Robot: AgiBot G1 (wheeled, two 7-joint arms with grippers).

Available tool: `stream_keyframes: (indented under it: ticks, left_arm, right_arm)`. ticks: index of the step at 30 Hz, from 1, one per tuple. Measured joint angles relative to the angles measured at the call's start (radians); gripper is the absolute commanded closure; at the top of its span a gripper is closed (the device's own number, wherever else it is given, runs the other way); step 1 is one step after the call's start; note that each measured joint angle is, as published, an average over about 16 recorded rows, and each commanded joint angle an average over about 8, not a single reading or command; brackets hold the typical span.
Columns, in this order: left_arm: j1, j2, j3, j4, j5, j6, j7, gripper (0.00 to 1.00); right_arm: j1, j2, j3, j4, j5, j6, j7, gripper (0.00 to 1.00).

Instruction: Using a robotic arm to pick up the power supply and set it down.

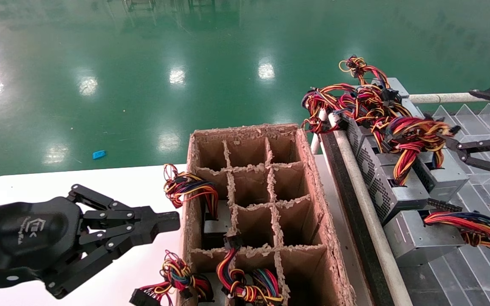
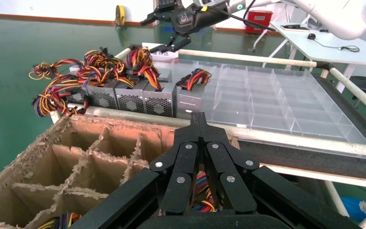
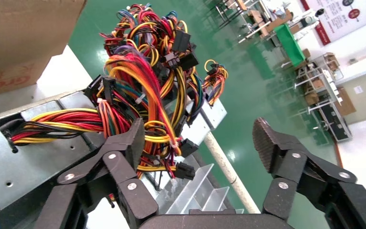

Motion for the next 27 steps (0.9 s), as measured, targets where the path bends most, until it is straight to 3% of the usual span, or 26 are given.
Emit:
stream_keyframes:
  ticks: [15,16,23,27]
  left_arm:
    - [0.000,0.000,0.000,0.000,0.000,0.000,0.000,1.00]
    - [0.000,0.000,0.000,0.000,0.000,0.000,0.000,0.91]
    - [0.000,0.000,0.000,0.000,0.000,0.000,0.000,0.04]
    - [0.000,0.000,0.000,0.000,0.000,0.000,0.000,0.00]
  right_arm:
    - [0.015,-0.097,0.100,-0.051,0.273,-0.030,0.076,0.00]
    - [0.015,-0.102,0.103,-0.055,0.290,-0.033,0.078,0.00]
    - [0.023,-0.117,0.081,-0.067,0.368,-0.071,0.086,0.00]
    - [0.035,-0.112,0.039,-0.063,0.394,-0.101,0.097,0.00]
